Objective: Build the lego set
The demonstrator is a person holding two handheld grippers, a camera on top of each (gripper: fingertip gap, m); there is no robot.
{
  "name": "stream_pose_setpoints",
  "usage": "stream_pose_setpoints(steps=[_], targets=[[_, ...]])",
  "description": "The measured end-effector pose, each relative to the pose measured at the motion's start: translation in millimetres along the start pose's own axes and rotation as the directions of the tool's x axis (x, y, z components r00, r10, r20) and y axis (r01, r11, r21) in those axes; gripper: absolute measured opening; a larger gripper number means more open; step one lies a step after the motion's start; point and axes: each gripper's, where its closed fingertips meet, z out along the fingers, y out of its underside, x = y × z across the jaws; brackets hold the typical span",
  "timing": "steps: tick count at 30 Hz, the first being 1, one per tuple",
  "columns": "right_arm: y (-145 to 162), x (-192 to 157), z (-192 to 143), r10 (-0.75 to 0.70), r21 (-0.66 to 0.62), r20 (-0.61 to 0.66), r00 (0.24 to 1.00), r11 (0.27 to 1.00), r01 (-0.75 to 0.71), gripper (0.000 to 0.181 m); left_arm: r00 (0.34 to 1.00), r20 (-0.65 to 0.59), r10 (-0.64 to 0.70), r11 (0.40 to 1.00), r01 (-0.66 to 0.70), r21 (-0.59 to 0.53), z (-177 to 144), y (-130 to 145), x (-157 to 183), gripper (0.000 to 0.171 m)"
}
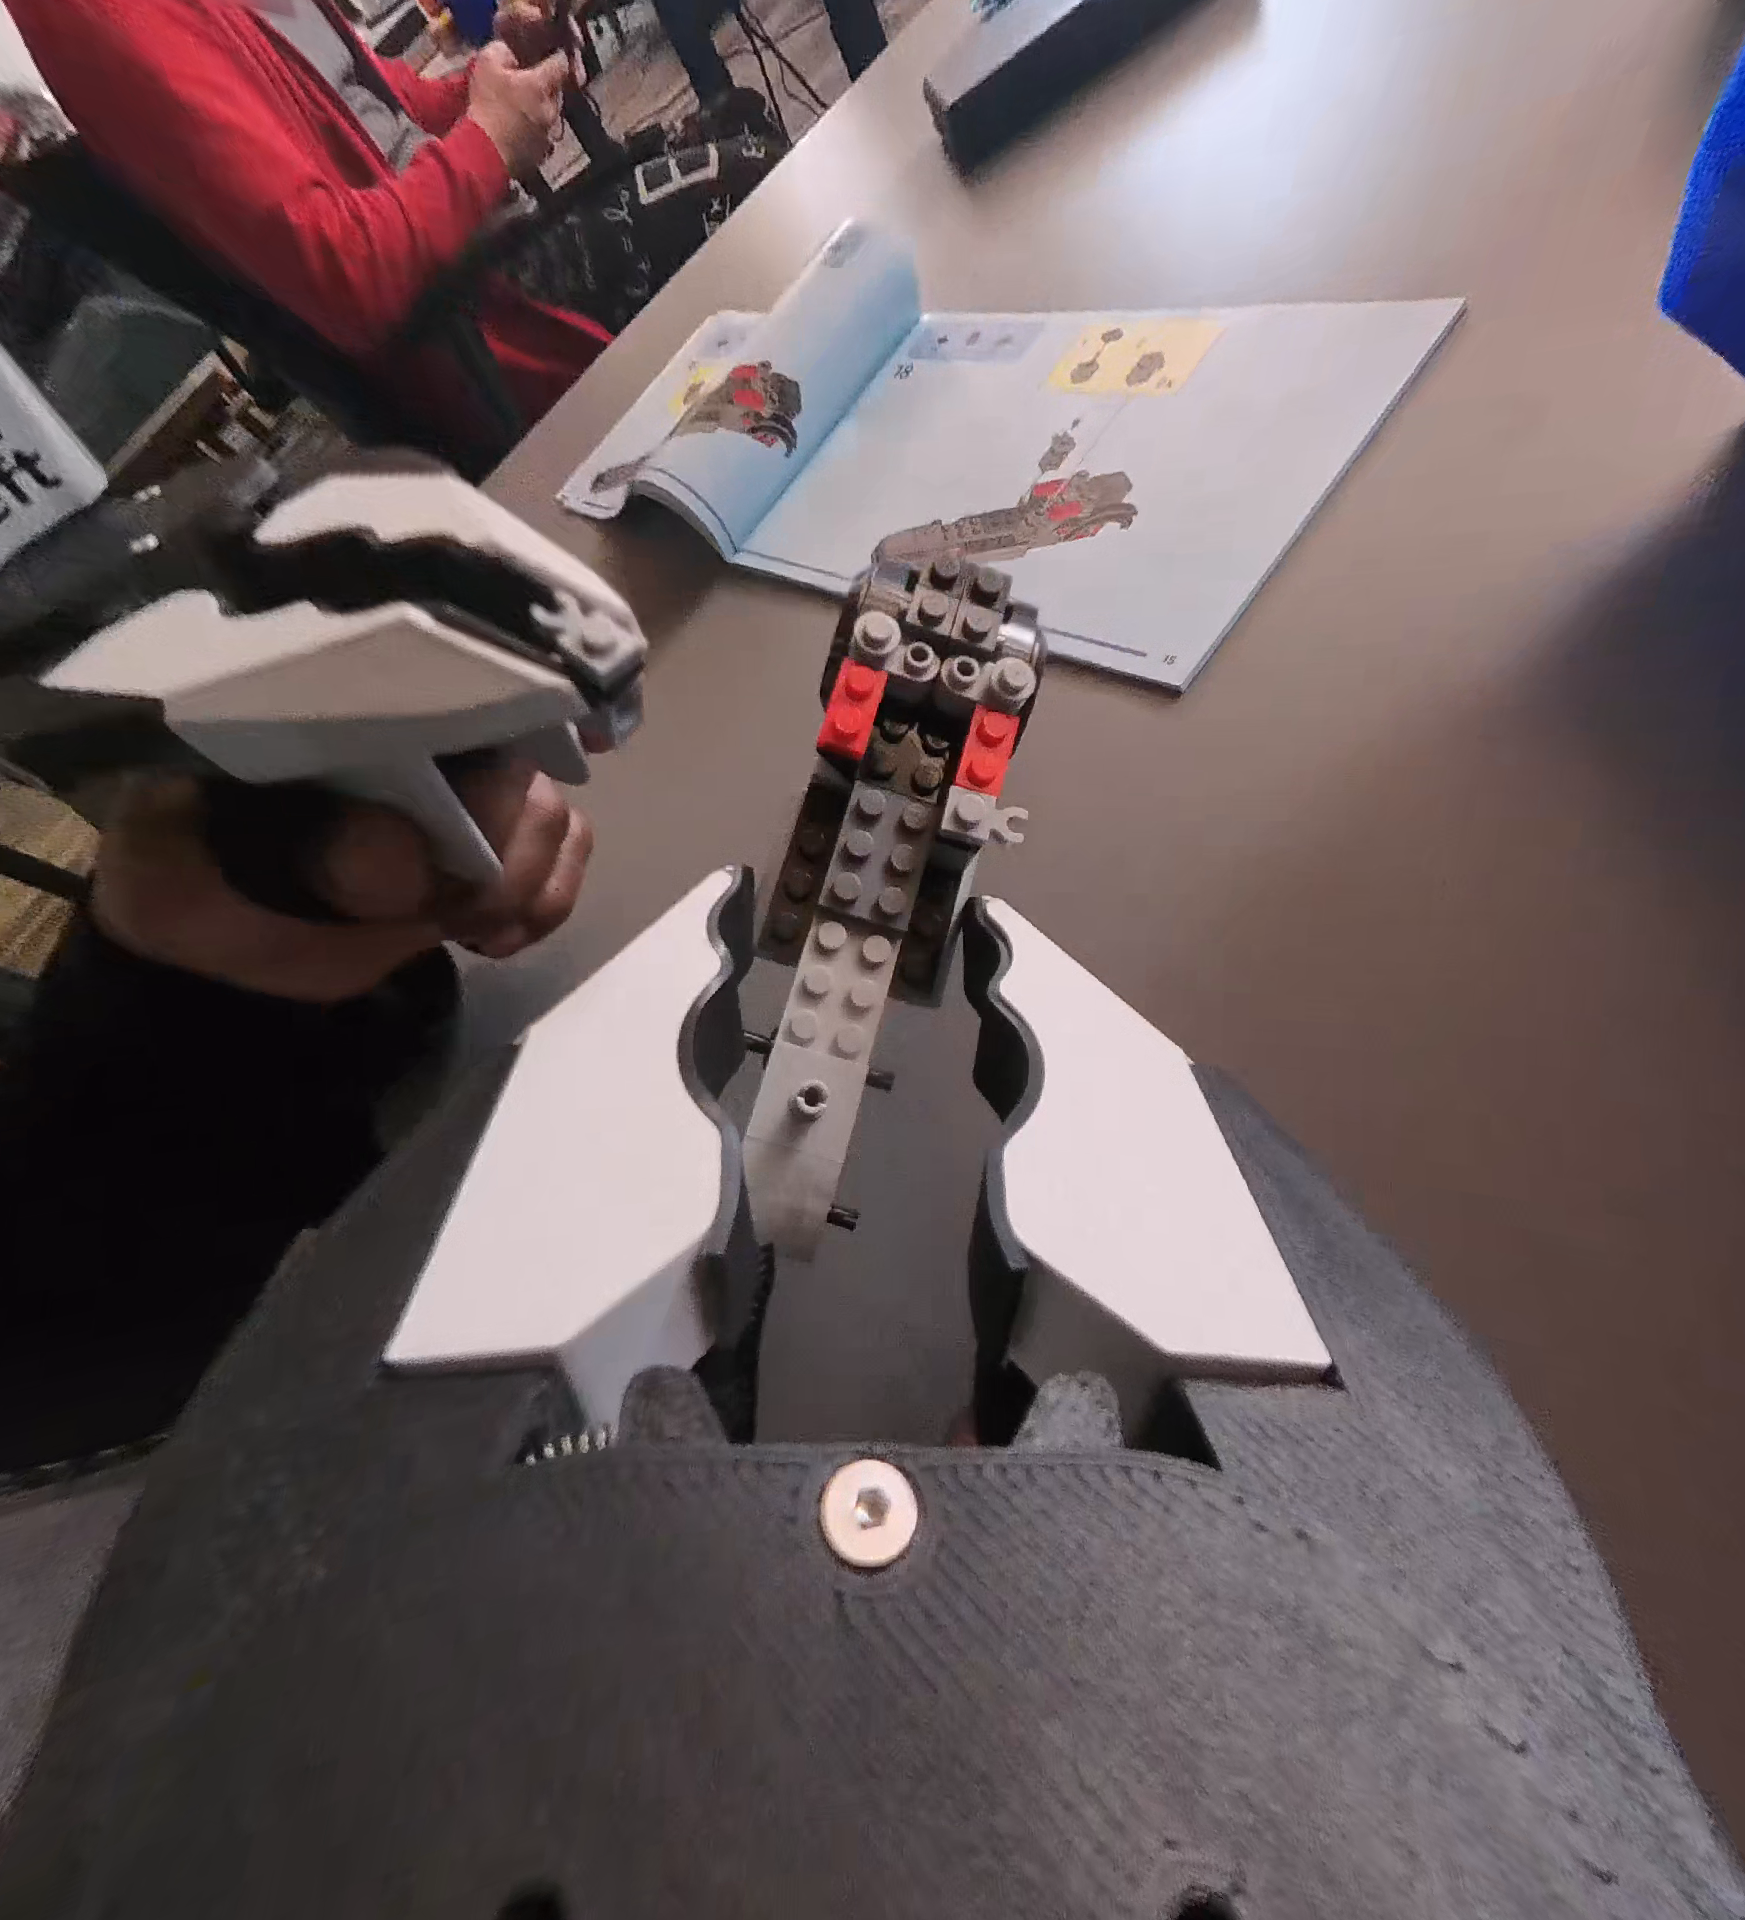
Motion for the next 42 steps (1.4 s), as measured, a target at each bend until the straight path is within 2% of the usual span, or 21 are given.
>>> stream_pose_setpoints(steps=[12,42], targets=[[-2,-8,-6,0.068,0.034,0.045,0.997,0.997,-0.070,0.040,0.985,0.096,0.145,0.986,-0.135,-0.099,10,18,-7,0.008],[-4,-7,-5,0.079,0.030,0.036,0.996,0.996,-0.080,0.041,0.950,0.173,0.260,0.959,-0.233,-0.162,12,22,-11,0.009]])
